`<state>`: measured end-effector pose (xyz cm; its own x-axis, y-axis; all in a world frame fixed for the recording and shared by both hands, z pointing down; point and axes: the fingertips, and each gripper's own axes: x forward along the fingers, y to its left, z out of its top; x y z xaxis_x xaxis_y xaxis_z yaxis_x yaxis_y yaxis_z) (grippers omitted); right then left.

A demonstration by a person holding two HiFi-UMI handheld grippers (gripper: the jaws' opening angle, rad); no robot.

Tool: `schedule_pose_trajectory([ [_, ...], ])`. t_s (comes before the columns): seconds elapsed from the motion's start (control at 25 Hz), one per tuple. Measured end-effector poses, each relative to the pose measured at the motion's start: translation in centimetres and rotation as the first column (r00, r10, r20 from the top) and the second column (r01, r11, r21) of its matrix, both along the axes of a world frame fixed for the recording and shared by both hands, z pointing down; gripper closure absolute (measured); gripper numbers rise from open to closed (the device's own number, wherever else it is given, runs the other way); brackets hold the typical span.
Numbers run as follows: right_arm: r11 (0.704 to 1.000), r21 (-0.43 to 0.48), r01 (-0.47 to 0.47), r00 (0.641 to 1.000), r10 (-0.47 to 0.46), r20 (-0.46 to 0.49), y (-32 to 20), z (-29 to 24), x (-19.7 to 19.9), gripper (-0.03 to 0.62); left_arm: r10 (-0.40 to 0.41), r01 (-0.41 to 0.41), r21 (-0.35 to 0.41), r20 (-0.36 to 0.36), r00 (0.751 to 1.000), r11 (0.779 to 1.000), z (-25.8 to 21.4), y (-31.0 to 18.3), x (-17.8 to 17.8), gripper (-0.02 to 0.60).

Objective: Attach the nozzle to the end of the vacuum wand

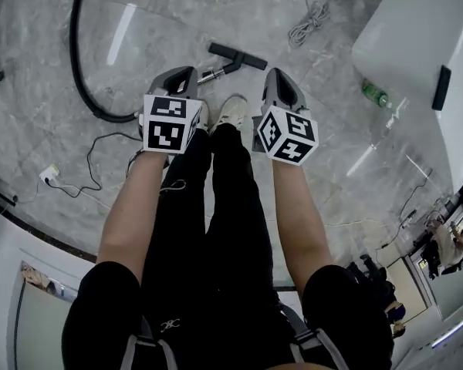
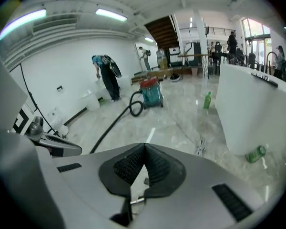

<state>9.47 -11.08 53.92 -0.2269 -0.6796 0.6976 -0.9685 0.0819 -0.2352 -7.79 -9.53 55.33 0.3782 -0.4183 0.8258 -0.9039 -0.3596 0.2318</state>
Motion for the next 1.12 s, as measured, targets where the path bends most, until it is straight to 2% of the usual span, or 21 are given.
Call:
schedule_pose_trajectory([
  [0.12, 0.991, 0.134, 0.001, 1.000, -0.003, 0.015, -0.6, -11.6, -0.5, 0.580, -0.012, 0.014, 0.073, -0.027, 1.000, 0.997, -9.9, -0.7, 1.4, 0.571],
  [0.24, 0.960, 0.280, -0.027, 0.999, 0.016, 0.040, -2.0, -23.3, -0.6, 0.580, 0.001, 0.008, 0.190, -0.048, 0.999, 0.982, -20.4, -2.6, 2.5, 0.571],
  [0.32, 0.924, 0.379, -0.053, 0.998, 0.031, 0.063, -3.5, -30.5, -0.3, 0.580, 0.009, 0.009, 0.286, -0.061, 0.998, 0.958, -27.2, -4.9, 3.0, 0.571],
  [0.4, 0.895, 0.441, -0.063, 0.997, 0.033, 0.075, -3.4, -36.9, 0.0, 0.580, 0.015, 0.012, 0.350, -0.073, 0.997, 0.937, -33.5, -5.8, 3.5, 0.571],
  [0.56, 0.859, 0.508, -0.066, 0.994, 0.012, 0.108, 0.1, -47.7, 0.8, 0.580, 0.055, -0.016, 0.450, -0.073, 0.996, 0.893, -45.8, -4.0, 5.1, 0.571],
  [0.68, 0.818, 0.563, -0.121, 0.987, 0.041, 0.152, 2.2, -54.2, 2.2, 0.580, 0.077, -0.018, 0.541, -0.088, 0.993, 0.841, -54.2, -2.5, 6.2, 0.571],
  [0.8, 0.775, 0.617, -0.138, 0.984, 0.039, 0.171, 2.3, -59.7, 3.3, 0.580, 0.094, -0.025, 0.607, -0.082, 0.992, 0.794, -60.2, -2.2, 6.8, 0.571],
  [0.92, 0.744, 0.654, -0.140, 0.984, 0.029, 0.177, 2.5, -64.1, 4.0, 0.580, 0.101, -0.039, 0.642, -0.059, 0.993, 0.765, -63.8, -2.1, 7.2, 0.571],
  [1.12, 0.732, 0.650, -0.204, 0.967, 0.046, 0.251, 3.5, -67.5, 6.1, 0.582, 0.120, -0.077, 0.700, -0.014, 0.993, 0.710, -68.1, -0.1, 8.8, 0.571],
])
